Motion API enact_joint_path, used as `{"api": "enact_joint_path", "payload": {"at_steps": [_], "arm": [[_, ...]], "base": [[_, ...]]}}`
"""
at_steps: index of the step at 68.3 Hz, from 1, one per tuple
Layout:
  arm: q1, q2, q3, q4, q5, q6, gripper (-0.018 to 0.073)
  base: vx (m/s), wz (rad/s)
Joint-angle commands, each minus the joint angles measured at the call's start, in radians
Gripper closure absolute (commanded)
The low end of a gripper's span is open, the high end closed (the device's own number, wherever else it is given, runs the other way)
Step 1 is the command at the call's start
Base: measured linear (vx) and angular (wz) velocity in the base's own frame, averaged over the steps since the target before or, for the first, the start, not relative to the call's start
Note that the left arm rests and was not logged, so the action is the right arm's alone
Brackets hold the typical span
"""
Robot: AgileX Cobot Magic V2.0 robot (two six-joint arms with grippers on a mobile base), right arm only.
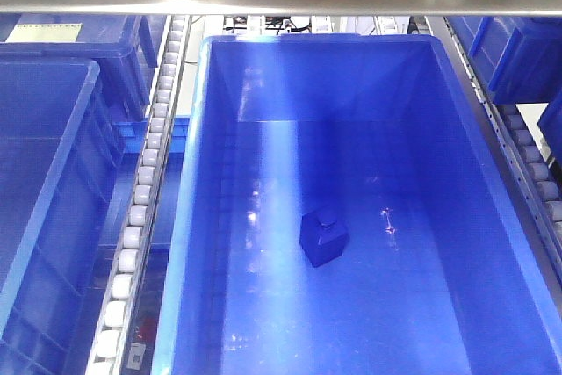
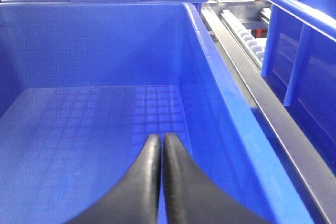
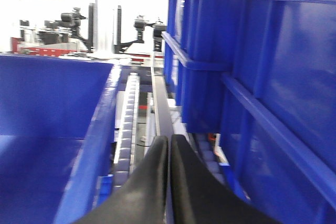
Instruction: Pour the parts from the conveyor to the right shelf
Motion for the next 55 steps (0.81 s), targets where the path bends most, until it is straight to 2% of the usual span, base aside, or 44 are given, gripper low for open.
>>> {"api": "enact_joint_path", "payload": {"at_steps": [1,55], "arm": [[0.036,-0.02,0.001,-0.01,-0.08,0.003,0.057],[0.048,-0.018,0.001,-0.01,-0.079,0.003,0.057]], "base": [[0.0,0.0],[0.0,0.0]]}}
